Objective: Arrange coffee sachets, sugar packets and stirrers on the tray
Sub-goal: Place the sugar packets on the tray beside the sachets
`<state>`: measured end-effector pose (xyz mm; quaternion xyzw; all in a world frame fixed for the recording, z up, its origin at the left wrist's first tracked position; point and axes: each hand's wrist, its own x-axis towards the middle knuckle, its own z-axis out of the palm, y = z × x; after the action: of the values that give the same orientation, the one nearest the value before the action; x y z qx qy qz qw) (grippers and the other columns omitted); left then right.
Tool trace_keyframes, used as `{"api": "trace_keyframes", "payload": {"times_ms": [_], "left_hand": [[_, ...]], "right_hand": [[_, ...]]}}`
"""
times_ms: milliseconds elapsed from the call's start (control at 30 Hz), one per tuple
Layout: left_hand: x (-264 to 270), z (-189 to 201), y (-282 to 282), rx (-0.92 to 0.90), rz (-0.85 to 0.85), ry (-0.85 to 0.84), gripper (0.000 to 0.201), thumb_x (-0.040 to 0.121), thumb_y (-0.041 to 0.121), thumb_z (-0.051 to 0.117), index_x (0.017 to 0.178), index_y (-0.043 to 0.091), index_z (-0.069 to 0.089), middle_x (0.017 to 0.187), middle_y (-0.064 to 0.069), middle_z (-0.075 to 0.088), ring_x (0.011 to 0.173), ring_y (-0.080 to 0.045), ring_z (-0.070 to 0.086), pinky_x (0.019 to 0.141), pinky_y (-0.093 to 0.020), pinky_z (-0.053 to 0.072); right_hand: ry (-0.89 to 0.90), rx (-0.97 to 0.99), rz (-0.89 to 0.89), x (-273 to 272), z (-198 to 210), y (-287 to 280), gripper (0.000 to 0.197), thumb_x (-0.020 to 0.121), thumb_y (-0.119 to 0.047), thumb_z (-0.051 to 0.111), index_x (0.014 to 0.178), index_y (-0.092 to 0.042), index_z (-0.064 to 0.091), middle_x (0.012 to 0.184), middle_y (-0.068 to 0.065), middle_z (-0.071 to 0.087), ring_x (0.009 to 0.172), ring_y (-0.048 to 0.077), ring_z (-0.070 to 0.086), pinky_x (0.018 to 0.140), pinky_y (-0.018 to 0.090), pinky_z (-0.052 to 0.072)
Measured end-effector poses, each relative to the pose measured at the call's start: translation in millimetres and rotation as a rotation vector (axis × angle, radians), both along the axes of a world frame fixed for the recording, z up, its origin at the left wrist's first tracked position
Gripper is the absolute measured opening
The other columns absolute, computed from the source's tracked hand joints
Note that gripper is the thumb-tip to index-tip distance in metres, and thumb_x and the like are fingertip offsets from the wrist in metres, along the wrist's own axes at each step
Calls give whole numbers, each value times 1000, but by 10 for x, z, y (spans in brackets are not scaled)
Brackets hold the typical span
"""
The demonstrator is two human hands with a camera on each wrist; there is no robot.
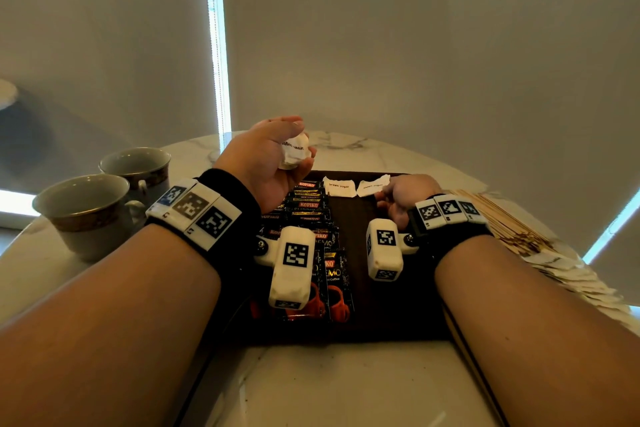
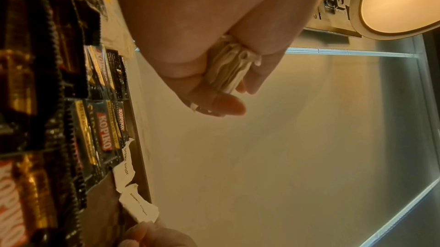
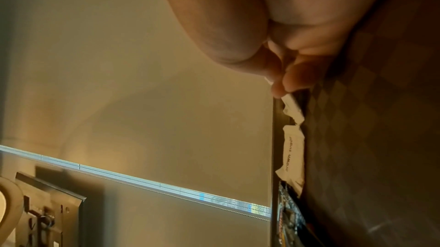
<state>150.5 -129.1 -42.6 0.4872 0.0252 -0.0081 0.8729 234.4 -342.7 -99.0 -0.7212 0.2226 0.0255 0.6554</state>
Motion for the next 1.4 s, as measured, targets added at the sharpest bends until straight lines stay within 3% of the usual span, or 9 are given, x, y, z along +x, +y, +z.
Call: {"api": "trace_keyframes", "payload": {"times_ms": [467,633,733,833,1000,1100,1167,1233,1400], "left_hand": [[26,-17,2,2,-9,-8,5,100,15,61,105,15,61,114,-16,55,83,-23,62,49,-21,52],[42,-26,-1,0,-9,10,12,98,17,64,109,13,60,112,-15,56,81,-22,63,49,-21,53],[45,-26,3,-4,-8,13,13,97,17,66,109,13,60,113,-15,56,82,-22,63,49,-21,53],[40,-26,11,-10,-8,12,15,97,17,66,109,13,60,114,-15,57,83,-23,64,50,-21,53],[10,-7,5,-43,-5,12,13,96,15,64,108,10,62,112,-17,57,86,-26,63,50,-23,54],[-28,-3,4,-72,-13,-8,19,94,9,54,110,8,65,114,-19,56,90,-29,63,53,-24,55],[-52,1,0,-90,-20,-11,27,92,7,48,112,7,66,117,-21,56,91,-30,64,56,-26,57],[-66,5,-6,-106,-28,-10,32,91,5,44,114,6,66,118,-22,57,91,-32,65,58,-28,58],[-59,9,-22,-104,-50,-1,34,98,2,43,125,8,61,121,-26,57,99,-40,69,61,-31,62]], "right_hand": [[-35,41,-19,12,8,41,39,106,-7,37,144,-1,45,83,12,59,67,17,58,64,29,52],[-27,80,-45,1,70,57,36,105,-7,44,139,2,45,82,14,59,77,19,64,96,32,55],[-20,100,-33,-41,95,80,35,105,-7,45,139,0,45,83,14,57,94,23,65,100,34,53],[-23,101,-28,-58,100,76,31,104,-6,45,134,2,49,82,14,56,95,24,64,102,36,52],[3,93,-38,-18,98,59,26,104,-7,47,129,-1,51,84,15,56,75,21,61,102,36,52],[4,107,-49,-40,102,70,31,105,-8,46,135,-1,47,88,16,57,94,24,66,102,35,52],[1,90,-38,-58,125,78,37,105,-5,44,141,-1,43,105,18,62,102,25,65,104,35,51],[-18,80,-30,-80,133,72,42,105,-2,40,147,-1,38,125,19,61,85,22,62,104,34,50],[-131,52,17,-64,67,11,37,98,-3,51,134,5,51,84,7,59,70,18,64,78,34,59]]}}
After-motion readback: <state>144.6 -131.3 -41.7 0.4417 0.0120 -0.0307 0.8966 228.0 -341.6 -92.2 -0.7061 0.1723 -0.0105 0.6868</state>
